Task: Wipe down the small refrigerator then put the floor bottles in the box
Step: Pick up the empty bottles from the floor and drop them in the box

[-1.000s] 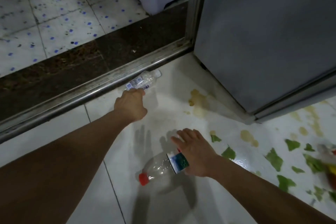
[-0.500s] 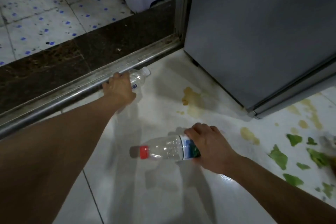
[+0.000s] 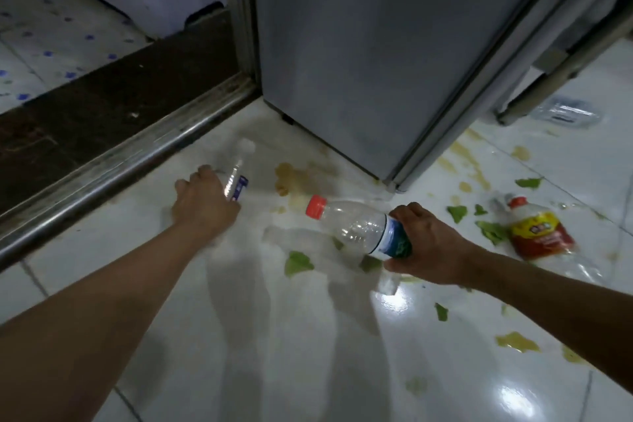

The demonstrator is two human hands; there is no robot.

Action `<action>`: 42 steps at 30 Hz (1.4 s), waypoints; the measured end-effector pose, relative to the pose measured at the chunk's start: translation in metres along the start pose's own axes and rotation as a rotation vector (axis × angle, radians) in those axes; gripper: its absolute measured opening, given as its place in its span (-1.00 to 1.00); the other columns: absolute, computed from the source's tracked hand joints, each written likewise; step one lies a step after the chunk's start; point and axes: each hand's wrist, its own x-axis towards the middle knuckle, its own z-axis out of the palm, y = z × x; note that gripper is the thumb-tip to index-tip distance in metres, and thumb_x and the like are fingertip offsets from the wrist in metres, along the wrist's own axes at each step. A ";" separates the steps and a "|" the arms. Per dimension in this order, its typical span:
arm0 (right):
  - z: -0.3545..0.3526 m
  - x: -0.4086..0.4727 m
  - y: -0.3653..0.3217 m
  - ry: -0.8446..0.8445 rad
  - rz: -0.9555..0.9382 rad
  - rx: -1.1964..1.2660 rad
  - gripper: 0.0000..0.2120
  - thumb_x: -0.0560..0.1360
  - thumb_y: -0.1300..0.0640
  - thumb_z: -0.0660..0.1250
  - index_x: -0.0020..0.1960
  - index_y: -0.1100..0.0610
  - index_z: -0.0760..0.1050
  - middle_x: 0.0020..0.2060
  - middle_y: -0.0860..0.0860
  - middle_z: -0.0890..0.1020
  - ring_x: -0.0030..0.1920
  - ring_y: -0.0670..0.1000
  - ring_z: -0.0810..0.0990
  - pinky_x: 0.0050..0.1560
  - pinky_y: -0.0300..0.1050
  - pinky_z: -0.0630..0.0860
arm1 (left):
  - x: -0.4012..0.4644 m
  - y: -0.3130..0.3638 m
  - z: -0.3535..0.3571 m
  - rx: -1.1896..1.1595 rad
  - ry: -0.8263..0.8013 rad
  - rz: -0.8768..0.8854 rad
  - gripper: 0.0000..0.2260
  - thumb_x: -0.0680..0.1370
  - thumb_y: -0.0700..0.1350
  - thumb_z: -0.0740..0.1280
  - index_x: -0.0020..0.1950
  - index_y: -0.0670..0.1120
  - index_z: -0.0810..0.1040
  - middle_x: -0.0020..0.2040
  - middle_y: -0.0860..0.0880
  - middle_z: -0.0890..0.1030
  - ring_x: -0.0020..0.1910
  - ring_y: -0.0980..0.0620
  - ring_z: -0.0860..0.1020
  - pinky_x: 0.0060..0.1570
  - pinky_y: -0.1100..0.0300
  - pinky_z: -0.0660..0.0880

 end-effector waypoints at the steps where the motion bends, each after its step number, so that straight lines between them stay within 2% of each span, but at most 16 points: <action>1: -0.006 -0.007 0.007 0.009 0.031 0.008 -0.34 0.30 -0.07 0.49 0.28 0.08 0.29 0.07 0.02 0.41 0.06 -0.01 0.41 0.06 -0.12 0.43 | -0.012 0.012 0.004 -0.057 -0.030 0.031 -0.38 0.40 -0.07 0.45 0.36 -0.18 0.27 0.27 -0.22 0.43 0.30 -0.24 0.30 0.14 -0.03 0.37; 6: -0.034 -0.052 0.047 0.045 0.207 0.063 -0.31 0.34 -0.02 0.49 0.34 0.11 0.25 0.02 -0.01 0.38 -0.05 0.00 0.48 -0.24 -0.24 0.51 | -0.070 0.077 0.028 -0.148 -0.231 0.178 -0.41 0.37 -0.03 0.45 0.34 -0.08 0.30 0.20 -0.13 0.54 0.20 -0.20 0.46 0.14 0.01 0.46; 8: -0.042 -0.074 0.067 0.066 0.265 0.088 -0.33 0.34 -0.01 0.50 0.32 0.13 0.26 0.02 0.00 0.41 -0.07 0.00 0.49 -0.31 -0.32 0.45 | -0.095 0.103 0.038 -0.161 -0.316 0.235 -0.44 0.38 -0.02 0.44 0.30 -0.08 0.31 0.20 -0.12 0.55 0.18 -0.19 0.49 0.11 0.03 0.48; 9: -0.045 -0.085 0.077 0.081 0.295 0.091 -0.35 0.34 -0.01 0.50 0.30 0.13 0.27 0.03 0.01 0.44 -0.06 0.00 0.48 -0.30 -0.33 0.41 | -0.107 0.115 0.042 -0.161 -0.359 0.268 -0.47 0.38 -0.02 0.44 0.27 -0.10 0.32 0.21 -0.12 0.54 0.18 -0.18 0.50 0.09 0.04 0.48; 12: -0.055 -0.117 0.114 0.147 0.404 0.146 -0.34 0.31 0.03 0.53 0.29 0.12 0.29 0.09 0.06 0.48 -0.01 0.04 0.50 -0.13 -0.18 0.49 | -0.141 0.154 0.057 -0.138 -0.474 0.382 -0.49 0.40 0.03 0.42 0.23 -0.10 0.30 0.20 -0.08 0.53 0.16 -0.12 0.50 0.08 0.09 0.47; 13: -0.058 -0.126 0.127 0.169 0.443 0.162 -0.35 0.31 0.03 0.53 0.27 0.12 0.30 0.08 0.06 0.48 -0.02 0.05 0.51 -0.14 -0.16 0.50 | -0.150 0.167 0.061 -0.137 -0.498 0.409 -0.48 0.39 0.04 0.42 0.24 -0.08 0.29 0.21 -0.05 0.52 0.16 -0.10 0.50 0.07 0.12 0.45; 16: -0.071 -0.141 0.171 0.246 0.545 0.211 -0.42 0.32 0.01 0.53 0.19 0.11 0.31 0.01 0.06 0.50 -0.12 0.01 0.52 -0.33 -0.25 0.42 | -0.165 0.214 0.073 -0.171 -0.532 0.471 -0.44 0.37 0.04 0.44 0.27 -0.04 0.29 0.23 -0.02 0.51 0.15 -0.06 0.51 0.05 0.16 0.44; 19: -0.081 -0.143 0.221 0.341 0.614 0.294 -0.45 0.34 -0.01 0.52 0.16 0.13 0.31 -0.01 0.08 0.52 -0.13 0.03 0.52 -0.37 -0.22 0.39 | -0.169 0.267 0.084 -0.205 -0.534 0.493 -0.40 0.35 0.03 0.46 0.31 -0.04 0.28 0.25 -0.01 0.50 0.13 -0.02 0.52 0.07 0.13 0.46; 25: -0.098 -0.133 0.331 0.435 0.696 0.418 -0.38 0.37 -0.04 0.48 0.24 0.21 0.27 -0.01 0.10 0.46 -0.05 0.10 0.49 -0.23 -0.10 0.43 | -0.179 0.382 0.122 -0.326 -0.543 0.440 -0.37 0.37 0.06 0.47 0.32 -0.05 0.26 0.17 -0.03 0.53 0.07 -0.03 0.55 0.12 0.00 0.50; 30: -0.096 -0.118 0.423 0.410 0.763 0.478 -0.31 0.38 -0.11 0.46 0.29 0.24 0.25 0.12 0.19 0.49 -0.01 0.13 0.50 -0.11 -0.03 0.49 | -0.195 0.462 0.179 -0.326 -0.487 0.361 -0.35 0.39 0.10 0.45 0.33 -0.08 0.22 0.16 -0.06 0.55 0.09 -0.08 0.55 0.15 0.00 0.48; 33: -0.096 -0.113 0.476 0.411 0.813 0.474 -0.30 0.37 -0.18 0.43 0.28 0.22 0.26 0.11 0.18 0.51 0.04 0.16 0.54 -0.03 0.01 0.53 | -0.201 0.500 0.216 -0.300 -0.466 0.306 -0.30 0.40 0.11 0.44 0.38 -0.09 0.17 0.19 -0.05 0.56 0.08 -0.08 0.56 0.08 0.07 0.51; 35: -0.095 -0.107 0.508 0.398 0.827 0.439 -0.29 0.36 -0.23 0.41 0.27 0.20 0.26 0.09 0.16 0.53 0.05 0.16 0.54 -0.02 0.02 0.54 | -0.202 0.523 0.239 -0.288 -0.467 0.282 -0.30 0.40 0.10 0.45 0.36 -0.11 0.18 0.21 -0.06 0.54 0.10 -0.08 0.56 0.09 0.03 0.52; 38: -0.090 -0.090 0.541 0.357 0.803 0.435 -0.30 0.38 -0.24 0.39 0.27 0.20 0.26 0.08 0.16 0.52 0.08 0.18 0.53 -0.02 0.01 0.53 | -0.202 0.551 0.271 -0.252 -0.440 0.231 -0.33 0.39 0.10 0.46 0.33 -0.10 0.20 0.26 -0.07 0.51 0.14 -0.10 0.54 0.12 0.05 0.50; 42: -0.078 -0.062 0.563 0.323 0.743 0.462 -0.36 0.39 -0.21 0.37 0.23 0.22 0.30 0.05 0.17 0.53 0.08 0.18 0.53 -0.03 -0.02 0.50 | -0.198 0.577 0.301 -0.257 -0.410 0.152 -0.34 0.38 0.10 0.46 0.31 -0.09 0.20 0.25 -0.09 0.51 0.06 -0.07 0.53 -0.01 0.13 0.46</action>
